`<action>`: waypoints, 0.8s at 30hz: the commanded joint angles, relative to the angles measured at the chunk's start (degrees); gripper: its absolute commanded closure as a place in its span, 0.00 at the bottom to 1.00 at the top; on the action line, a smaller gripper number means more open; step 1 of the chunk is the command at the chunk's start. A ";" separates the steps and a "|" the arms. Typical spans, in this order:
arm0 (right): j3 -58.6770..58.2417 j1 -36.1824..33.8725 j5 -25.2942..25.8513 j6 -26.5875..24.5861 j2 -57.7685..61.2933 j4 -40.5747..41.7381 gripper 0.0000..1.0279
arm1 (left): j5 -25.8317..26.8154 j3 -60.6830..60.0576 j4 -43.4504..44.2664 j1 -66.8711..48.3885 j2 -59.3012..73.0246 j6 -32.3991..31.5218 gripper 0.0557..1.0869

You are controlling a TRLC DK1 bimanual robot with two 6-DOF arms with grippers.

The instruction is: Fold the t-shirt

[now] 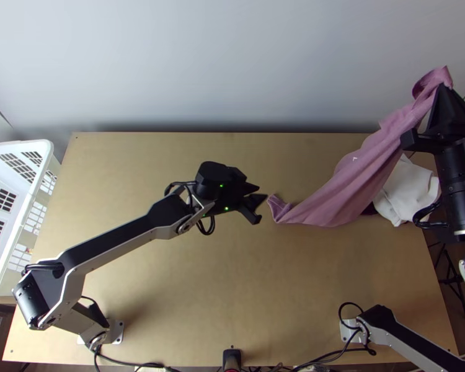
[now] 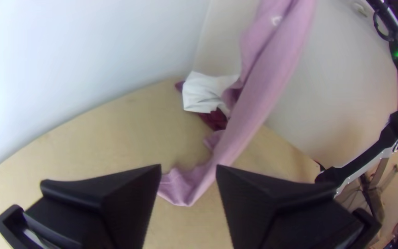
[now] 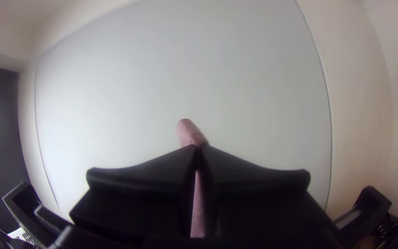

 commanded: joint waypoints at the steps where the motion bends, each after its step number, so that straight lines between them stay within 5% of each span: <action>1: 0.45 0.02 0.01 -0.16 -0.20 -0.82 0.96 | 3.85 4.50 -4.84 -1.56 3.53 -0.81 0.12; 10: 0.36 -0.25 0.01 -0.16 -0.81 -1.88 0.96 | 11.32 12.94 -6.60 -5.95 12.14 1.92 0.06; 24: 0.45 -0.25 0.01 -0.86 -3.19 -4.16 0.96 | 6.83 26.29 0.61 -9.47 29.72 7.81 0.06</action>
